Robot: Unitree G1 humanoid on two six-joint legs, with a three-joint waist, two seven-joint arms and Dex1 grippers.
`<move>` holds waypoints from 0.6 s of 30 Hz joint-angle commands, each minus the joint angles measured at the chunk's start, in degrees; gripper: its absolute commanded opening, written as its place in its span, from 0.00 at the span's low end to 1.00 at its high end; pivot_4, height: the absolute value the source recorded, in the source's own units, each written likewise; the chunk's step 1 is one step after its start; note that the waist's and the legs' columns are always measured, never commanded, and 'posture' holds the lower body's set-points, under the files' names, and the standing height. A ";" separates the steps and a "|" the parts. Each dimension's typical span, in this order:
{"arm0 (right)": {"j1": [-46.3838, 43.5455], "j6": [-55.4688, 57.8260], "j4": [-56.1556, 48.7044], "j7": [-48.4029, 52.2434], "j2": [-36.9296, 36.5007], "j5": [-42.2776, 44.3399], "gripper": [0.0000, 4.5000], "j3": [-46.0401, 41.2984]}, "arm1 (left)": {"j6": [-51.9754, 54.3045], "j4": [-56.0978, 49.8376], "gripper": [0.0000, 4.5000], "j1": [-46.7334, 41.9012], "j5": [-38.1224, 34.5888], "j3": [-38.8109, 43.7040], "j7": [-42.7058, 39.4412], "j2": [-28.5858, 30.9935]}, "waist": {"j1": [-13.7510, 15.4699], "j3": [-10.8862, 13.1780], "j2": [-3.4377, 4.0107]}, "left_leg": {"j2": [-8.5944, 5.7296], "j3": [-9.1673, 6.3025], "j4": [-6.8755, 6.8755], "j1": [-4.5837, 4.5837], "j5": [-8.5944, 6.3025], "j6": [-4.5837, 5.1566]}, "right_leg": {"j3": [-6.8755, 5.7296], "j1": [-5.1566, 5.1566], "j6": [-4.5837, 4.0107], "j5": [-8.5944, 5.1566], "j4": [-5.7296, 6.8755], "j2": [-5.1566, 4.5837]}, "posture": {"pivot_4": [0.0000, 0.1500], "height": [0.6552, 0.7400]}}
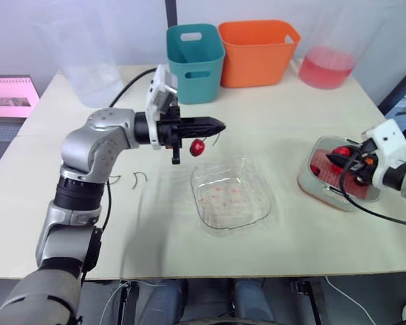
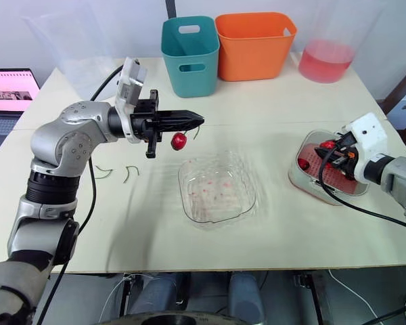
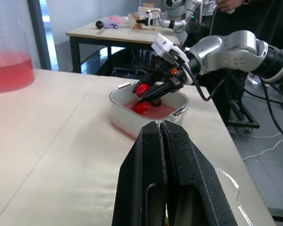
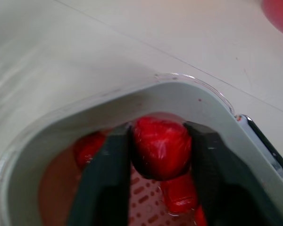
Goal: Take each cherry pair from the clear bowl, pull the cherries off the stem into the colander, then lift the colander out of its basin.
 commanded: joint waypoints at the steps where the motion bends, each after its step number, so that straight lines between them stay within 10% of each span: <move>1: -1.72 -0.96 -0.33 0.44 0.03 -1.17 0.86 -1.59 | -0.48 -0.87 0.00 -0.18 -0.13 0.78 -0.27 0.67 | 0.00 0.00 0.00 | 0.00 -0.01 0.00 0.00 0.00 0.00 | 0.00 0.00 0.00 0.00 0.00 0.00 | 1.00 1.00; 10: -12.76 12.72 -10.83 0.00 5.35 14.43 0.93 -4.71 | 2.27 0.64 0.00 -2.75 -3.34 4.50 0.14 1.59 | -0.54 0.01 0.01 | 0.06 -0.13 -0.01 0.02 0.00 0.00 | 0.02 -0.04 -0.01 0.00 0.03 0.02 | 1.00 1.00; 18: -24.68 26.66 -20.33 -11.60 26.78 37.66 0.97 2.32 | 8.34 -0.06 0.00 -6.59 -10.17 9.28 2.46 1.14 | 0.24 0.03 -0.05 | 0.02 -0.34 0.00 -0.04 0.07 -0.12 | -0.07 -0.01 0.00 0.00 -0.02 -0.02 | 1.00 1.00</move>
